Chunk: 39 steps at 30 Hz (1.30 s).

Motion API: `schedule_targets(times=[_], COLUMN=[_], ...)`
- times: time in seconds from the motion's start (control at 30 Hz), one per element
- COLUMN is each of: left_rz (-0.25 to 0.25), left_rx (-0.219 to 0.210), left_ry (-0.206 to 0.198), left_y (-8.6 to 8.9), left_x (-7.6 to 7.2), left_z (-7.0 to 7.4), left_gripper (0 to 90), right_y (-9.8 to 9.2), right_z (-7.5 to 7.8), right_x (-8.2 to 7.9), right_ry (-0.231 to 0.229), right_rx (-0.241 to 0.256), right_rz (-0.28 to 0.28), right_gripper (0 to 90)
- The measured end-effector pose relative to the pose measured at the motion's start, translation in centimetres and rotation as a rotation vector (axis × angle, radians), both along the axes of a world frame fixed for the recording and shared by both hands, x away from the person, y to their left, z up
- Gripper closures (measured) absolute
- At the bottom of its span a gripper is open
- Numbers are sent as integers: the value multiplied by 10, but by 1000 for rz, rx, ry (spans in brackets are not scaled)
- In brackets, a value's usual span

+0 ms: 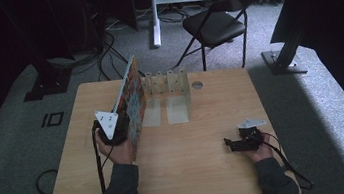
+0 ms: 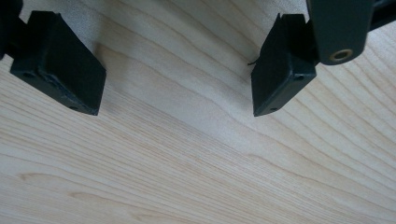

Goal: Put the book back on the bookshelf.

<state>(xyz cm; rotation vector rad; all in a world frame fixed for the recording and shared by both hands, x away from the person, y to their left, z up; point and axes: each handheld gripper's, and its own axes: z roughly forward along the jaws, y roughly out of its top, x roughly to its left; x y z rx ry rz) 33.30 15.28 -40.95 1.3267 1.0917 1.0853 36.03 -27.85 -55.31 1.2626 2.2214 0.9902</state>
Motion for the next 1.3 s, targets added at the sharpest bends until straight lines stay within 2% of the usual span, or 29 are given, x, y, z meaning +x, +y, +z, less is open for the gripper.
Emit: schedule_targets(times=[1.3], left_rz=[12], left_rx=[2], left_ry=[-15], left_y=[-5], left_x=[8], left_z=[-3], left_gripper=[805], right_y=[0], right_z=[0], right_x=[0], right_ry=[0], right_rx=[0], right_rz=[0], right_gripper=[175])
